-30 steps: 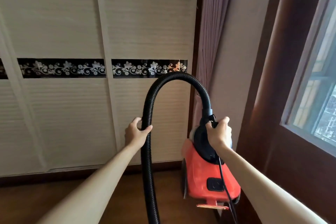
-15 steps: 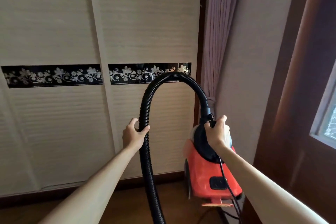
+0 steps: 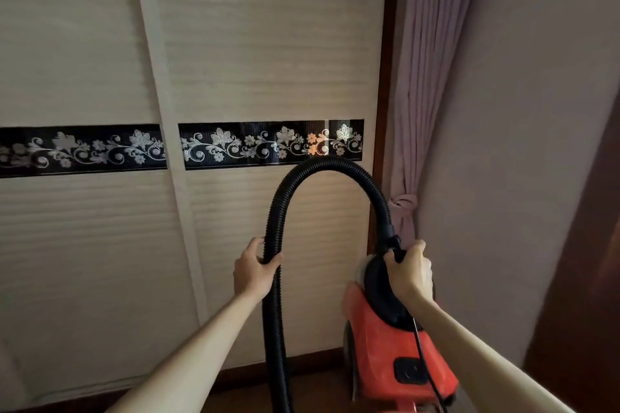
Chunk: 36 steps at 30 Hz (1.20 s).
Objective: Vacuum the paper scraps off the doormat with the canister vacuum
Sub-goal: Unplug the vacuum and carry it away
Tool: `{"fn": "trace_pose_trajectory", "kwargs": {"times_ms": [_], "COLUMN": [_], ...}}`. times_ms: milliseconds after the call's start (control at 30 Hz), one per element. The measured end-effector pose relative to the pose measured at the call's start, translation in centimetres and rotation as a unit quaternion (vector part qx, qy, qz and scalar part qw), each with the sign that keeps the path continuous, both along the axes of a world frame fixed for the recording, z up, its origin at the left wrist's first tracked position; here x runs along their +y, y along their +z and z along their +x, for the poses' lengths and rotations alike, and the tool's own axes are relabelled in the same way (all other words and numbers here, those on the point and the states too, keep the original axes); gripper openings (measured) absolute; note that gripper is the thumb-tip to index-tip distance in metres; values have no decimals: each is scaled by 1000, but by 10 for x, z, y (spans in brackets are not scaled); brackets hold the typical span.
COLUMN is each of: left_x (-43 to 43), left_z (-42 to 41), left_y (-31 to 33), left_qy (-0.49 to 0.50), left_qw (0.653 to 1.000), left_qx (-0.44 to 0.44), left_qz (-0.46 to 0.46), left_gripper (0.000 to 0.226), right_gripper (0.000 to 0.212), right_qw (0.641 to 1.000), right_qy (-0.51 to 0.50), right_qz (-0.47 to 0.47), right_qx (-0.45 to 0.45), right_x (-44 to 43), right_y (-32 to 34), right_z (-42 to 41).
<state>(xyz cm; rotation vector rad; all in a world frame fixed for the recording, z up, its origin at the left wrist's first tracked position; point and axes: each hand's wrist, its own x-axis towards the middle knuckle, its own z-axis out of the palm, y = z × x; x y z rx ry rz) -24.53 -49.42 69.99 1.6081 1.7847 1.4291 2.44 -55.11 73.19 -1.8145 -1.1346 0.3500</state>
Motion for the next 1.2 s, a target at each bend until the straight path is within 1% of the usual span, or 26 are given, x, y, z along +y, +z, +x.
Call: {"fn": "trace_pose_trajectory", "kwargs": {"times_ms": [233, 500, 700, 933, 1200], "left_x": [89, 159, 221, 315, 383], "left_z": [7, 19, 22, 24, 44], "left_y": [-2, -2, -4, -13, -21], "left_qy": [-36, -84, -125, -233, -354], "left_qw": [999, 996, 992, 972, 935], "left_qx": [13, 12, 13, 7, 23], "left_qz": [-4, -17, -13, -9, -4], "left_gripper": [36, 36, 36, 37, 42], "right_gripper": [25, 27, 25, 23, 25], "right_qw": [1000, 999, 996, 984, 950], "right_qy": [-15, -51, -89, -177, -310], "right_qz": [-8, -7, -11, -19, -5], "right_qx": [12, 16, -1, -5, 31], "right_x": [73, 129, 167, 214, 225], "right_y": [-7, -7, -8, -20, -28], "right_z": [1, 2, -3, -19, -50]}}
